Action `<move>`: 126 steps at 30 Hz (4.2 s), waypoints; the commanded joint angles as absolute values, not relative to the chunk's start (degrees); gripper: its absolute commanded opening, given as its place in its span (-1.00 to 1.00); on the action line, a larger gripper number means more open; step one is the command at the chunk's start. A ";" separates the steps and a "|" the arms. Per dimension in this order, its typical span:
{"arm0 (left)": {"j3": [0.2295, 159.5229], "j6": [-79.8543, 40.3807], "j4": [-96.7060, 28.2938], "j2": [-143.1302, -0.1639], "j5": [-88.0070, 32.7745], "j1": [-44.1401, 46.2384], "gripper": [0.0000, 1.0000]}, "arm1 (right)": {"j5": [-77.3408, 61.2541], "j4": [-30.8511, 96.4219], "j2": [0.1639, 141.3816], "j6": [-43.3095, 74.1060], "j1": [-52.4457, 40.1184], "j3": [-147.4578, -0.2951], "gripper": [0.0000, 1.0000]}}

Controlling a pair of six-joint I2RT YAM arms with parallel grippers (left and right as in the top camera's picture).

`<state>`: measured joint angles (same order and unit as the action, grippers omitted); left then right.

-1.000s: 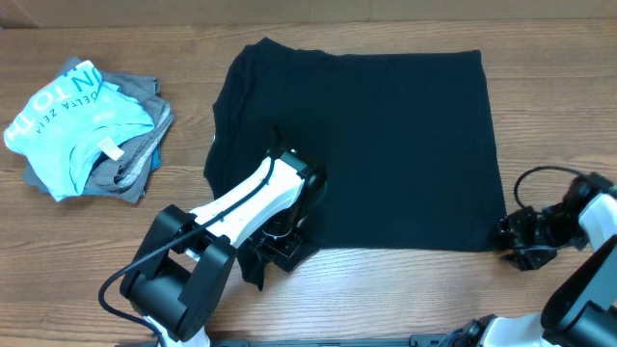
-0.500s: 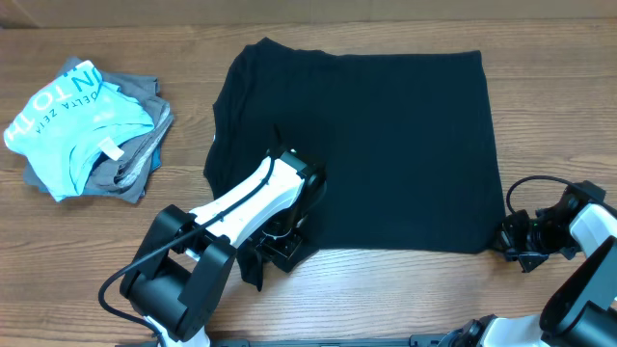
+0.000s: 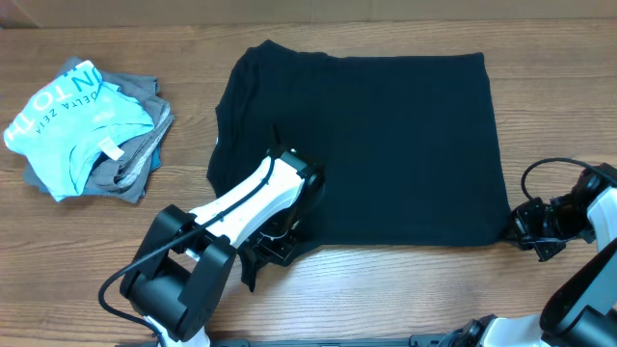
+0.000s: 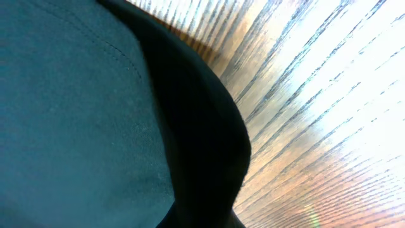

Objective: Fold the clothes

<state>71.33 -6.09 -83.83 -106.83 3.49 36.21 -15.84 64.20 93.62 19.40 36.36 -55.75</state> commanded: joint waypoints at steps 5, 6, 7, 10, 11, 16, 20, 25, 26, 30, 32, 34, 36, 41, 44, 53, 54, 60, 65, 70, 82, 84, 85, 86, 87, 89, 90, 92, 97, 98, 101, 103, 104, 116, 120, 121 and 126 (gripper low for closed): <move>76.47 -7.16 -83.40 -104.81 12.03 34.20 -0.91 | -22.24 61.06 93.89 19.09 36.38 -57.12 -0.92; 76.90 -6.81 -82.91 -104.81 12.95 34.09 -0.92 | -23.31 60.31 93.89 19.14 36.38 -57.12 -0.92; 77.43 -6.11 -82.41 -104.81 13.58 34.09 -0.92 | -24.08 59.72 93.89 19.57 36.38 -57.12 -0.92; 78.70 -5.98 -81.65 -104.81 16.43 34.09 -0.92 | -25.87 57.89 93.89 20.03 36.34 -57.12 -0.92; 79.26 -6.00 -81.67 -104.81 18.15 34.09 -0.92 | -25.82 57.41 93.89 20.80 36.34 -57.12 -0.92; 83.72 -6.90 -81.84 -104.81 26.81 33.30 -0.92 | -25.85 55.40 93.89 21.52 36.34 -57.12 -0.92; 87.61 -5.82 -80.44 -104.81 30.74 31.79 -0.92 | -26.22 54.19 93.89 22.76 36.34 -57.08 -0.92; 88.88 1.06 -74.94 -104.81 31.55 30.33 -0.92 | -27.29 51.75 93.89 22.79 35.99 -57.08 -0.92; 88.88 2.13 -74.04 -104.81 31.55 30.30 -0.92 | -27.29 51.42 93.89 22.79 35.79 -57.08 -0.92; 88.88 5.21 -70.83 -104.81 33.50 30.30 -0.92 | -27.27 49.04 93.89 22.83 34.68 -57.06 -0.92; 88.88 8.34 -69.56 -104.84 33.50 30.20 -0.92 | -27.07 47.11 93.89 23.70 34.00 -57.08 -0.92; 88.88 11.09 -68.69 -104.84 33.63 30.00 -0.92 | -27.07 44.95 93.89 24.53 33.19 -57.06 -0.92; 88.88 12.23 -68.27 -104.84 33.67 29.74 -0.92 | -27.00 42.65 93.89 25.32 32.27 -57.06 -0.92; 88.88 12.29 -69.19 -104.84 33.32 28.47 -0.92 | -26.46 38.33 93.91 27.40 30.00 -57.06 -0.90; 88.88 12.27 -70.24 -104.84 32.84 28.14 -0.92 | -25.52 36.95 93.91 28.27 28.86 -57.06 -0.89; 88.14 13.34 -70.70 -104.88 26.92 28.14 -0.92 | -23.81 32.21 93.91 28.82 26.72 -57.04 -0.88; 87.85 13.56 -70.70 -104.88 26.94 28.14 -0.91 | -23.73 31.62 93.91 28.82 26.74 -57.04 -0.88; 86.67 14.22 -70.17 -104.88 26.94 28.14 -0.92 | -23.44 29.69 93.91 28.84 26.72 -57.04 -0.87; 86.67 14.92 -68.49 -104.88 26.00 28.14 -0.88 | -23.44 28.05 93.91 29.23 26.61 -57.01 -0.85; 86.65 15.29 -67.81 -104.88 25.19 28.14 -0.87 | -23.46 26.04 94.15 29.26 25.87 -56.97 -0.78; 86.65 15.20 -67.57 -104.88 26.22 28.01 -0.27 | -19.79 20.32 94.37 29.19 23.73 -56.97 0.32; 86.65 15.20 -67.75 -104.88 26.55 27.83 -0.14 | -20.86 21.17 94.37 29.19 24.82 -56.97 0.32; 86.65 15.18 -67.88 -104.88 26.50 27.73 -0.08 | -21.93 21.80 94.37 29.17 25.43 -56.97 0.33; 86.65 15.14 -68.01 -104.88 26.52 27.59 0.00 | -22.70 22.46 94.37 29.10 25.91 -56.97 0.33; 86.65 15.18 -68.05 -104.88 26.52 27.40 0.03 | -23.38 23.31 94.37 28.80 26.30 -56.97 0.33; 86.65 15.11 -67.92 -104.88 26.52 26.92 0.03 | -24.05 26.15 94.37 28.53 26.65 -56.97 0.33; 86.65 14.68 -67.88 -104.88 26.39 26.59 0.04 | -24.10 27.75 94.37 28.53 26.65 -56.97 0.33; 86.65 13.87 -67.94 -104.88 25.47 26.13 0.10 | -24.12 30.28 94.37 28.12 26.59 -56.97 0.33; 86.13 11.92 -68.49 -104.90 17.41 24.10 0.25 | -24.10 33.93 94.37 26.59 26.55 -56.97 0.34; 85.82 10.96 -68.10 -104.92 16.58 23.57 0.26 | -24.12 34.26 94.37 26.61 26.55 -56.97 0.35; 83.53 10.37 -65.87 -104.92 13.56 21.87 0.27 | -24.14 34.44 94.37 26.61 26.55 -56.97 0.35; 81.03 11.31 -62.59 -104.95 10.31 21.04 0.25 | -24.16 34.44 94.37 26.61 26.55 -56.97 0.34; 79.79 12.38 -60.82 -105.01 7.99 20.88 0.25 | -24.16 34.46 94.37 26.61 26.55 -56.97 0.34; 73.56 7.86 -49.19 -106.78 11.49 15.90 0.05 | -24.12 35.29 94.37 26.61 26.55 -56.97 0.34; 73.56 6.31 -48.27 -108.40 7.70 12.78 0.00 | -24.12 35.29 94.37 26.61 26.55 -56.97 0.34; 73.54 5.89 -48.03 -108.71 6.55 12.16 -0.02 | -24.12 35.29 94.37 26.61 26.55 -56.97 0.34; 73.54 5.34 -47.09 -109.10 -1.61 10.76 -0.08 | -24.10 35.29 94.37 26.61 26.55 -56.97 0.34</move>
